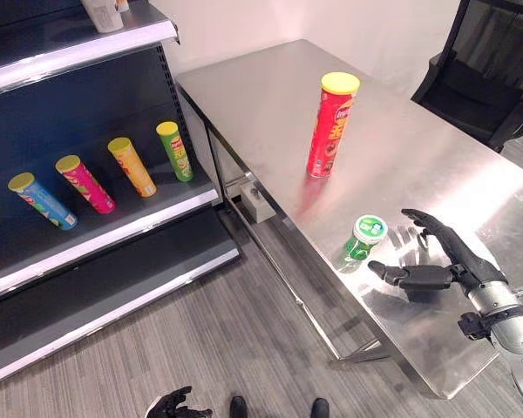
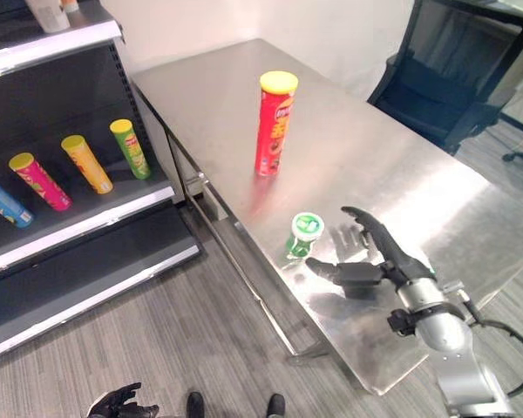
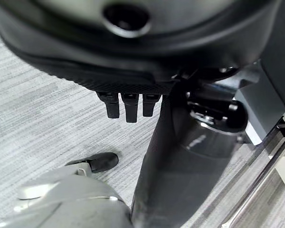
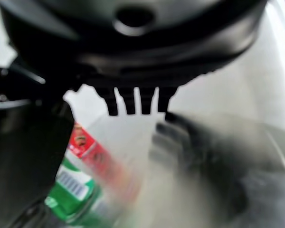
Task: Put the goods on the table back onto the shelves and tidy them up.
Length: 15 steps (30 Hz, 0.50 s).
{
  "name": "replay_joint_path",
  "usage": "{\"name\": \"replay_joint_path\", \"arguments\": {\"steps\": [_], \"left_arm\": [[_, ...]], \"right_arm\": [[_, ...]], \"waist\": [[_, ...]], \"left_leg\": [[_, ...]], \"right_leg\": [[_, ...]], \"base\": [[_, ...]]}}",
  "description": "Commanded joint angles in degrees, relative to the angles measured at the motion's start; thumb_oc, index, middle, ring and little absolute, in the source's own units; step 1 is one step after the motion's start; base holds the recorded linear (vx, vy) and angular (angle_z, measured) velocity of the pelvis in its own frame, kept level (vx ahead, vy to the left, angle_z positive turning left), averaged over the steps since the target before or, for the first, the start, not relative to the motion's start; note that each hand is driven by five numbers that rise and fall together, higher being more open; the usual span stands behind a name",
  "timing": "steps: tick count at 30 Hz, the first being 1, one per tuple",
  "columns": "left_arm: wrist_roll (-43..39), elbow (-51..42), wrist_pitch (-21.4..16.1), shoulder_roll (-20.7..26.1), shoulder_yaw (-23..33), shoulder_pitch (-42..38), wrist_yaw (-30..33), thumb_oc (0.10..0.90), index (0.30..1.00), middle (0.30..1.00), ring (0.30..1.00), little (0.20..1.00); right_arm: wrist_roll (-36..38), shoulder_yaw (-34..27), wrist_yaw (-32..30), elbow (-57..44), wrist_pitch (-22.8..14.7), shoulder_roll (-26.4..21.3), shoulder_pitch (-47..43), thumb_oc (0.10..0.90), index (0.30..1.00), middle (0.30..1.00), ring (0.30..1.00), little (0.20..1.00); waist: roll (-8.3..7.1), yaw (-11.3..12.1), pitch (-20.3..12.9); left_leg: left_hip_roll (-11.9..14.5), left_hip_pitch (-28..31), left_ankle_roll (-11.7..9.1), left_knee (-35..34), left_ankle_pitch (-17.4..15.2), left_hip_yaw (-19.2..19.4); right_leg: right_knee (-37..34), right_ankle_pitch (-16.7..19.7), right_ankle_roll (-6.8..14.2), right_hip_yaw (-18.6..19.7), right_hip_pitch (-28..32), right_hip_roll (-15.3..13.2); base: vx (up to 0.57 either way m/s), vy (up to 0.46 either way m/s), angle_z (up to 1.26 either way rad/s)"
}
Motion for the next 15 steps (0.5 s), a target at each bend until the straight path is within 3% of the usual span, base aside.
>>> {"name": "replay_joint_path", "arguments": {"steps": [1, 15], "left_arm": [[1.9, 1.4, -2.0, 2.5, -1.0, -1.5, 0.8, 0.800, 0.900, 0.900, 0.900, 0.900], [1.7, 0.0, -2.0, 2.8, -1.9, -1.5, 2.0, 0.800, 0.900, 0.900, 0.900, 0.900]], "right_arm": [[-4.5, -0.2, -5.1, -7.3, -5.2, -5.8, -7.4, 0.800, 0.900, 0.900, 0.900, 0.900], [-7.7, 5.4, -8.1, -6.1, -4.6, -4.9, -12.2, 0.800, 0.900, 0.900, 0.900, 0.900]], "waist": [[-1.18, 2.1, -0.9], [-1.09, 3.0, -0.8]], "left_leg": [[2.6, 1.6, -2.2, 0.2, -3.8, 3.3], [2.6, 1.7, -2.0, 0.2, -3.9, 2.6]], "right_leg": [[0.9, -1.1, 4.3, 0.0, 1.6, -3.2], [0.9, -1.4, 4.1, -0.4, 1.9, -3.0]], "base": [[0.00, 0.000, 0.00], [0.00, 0.000, 0.02]]}}
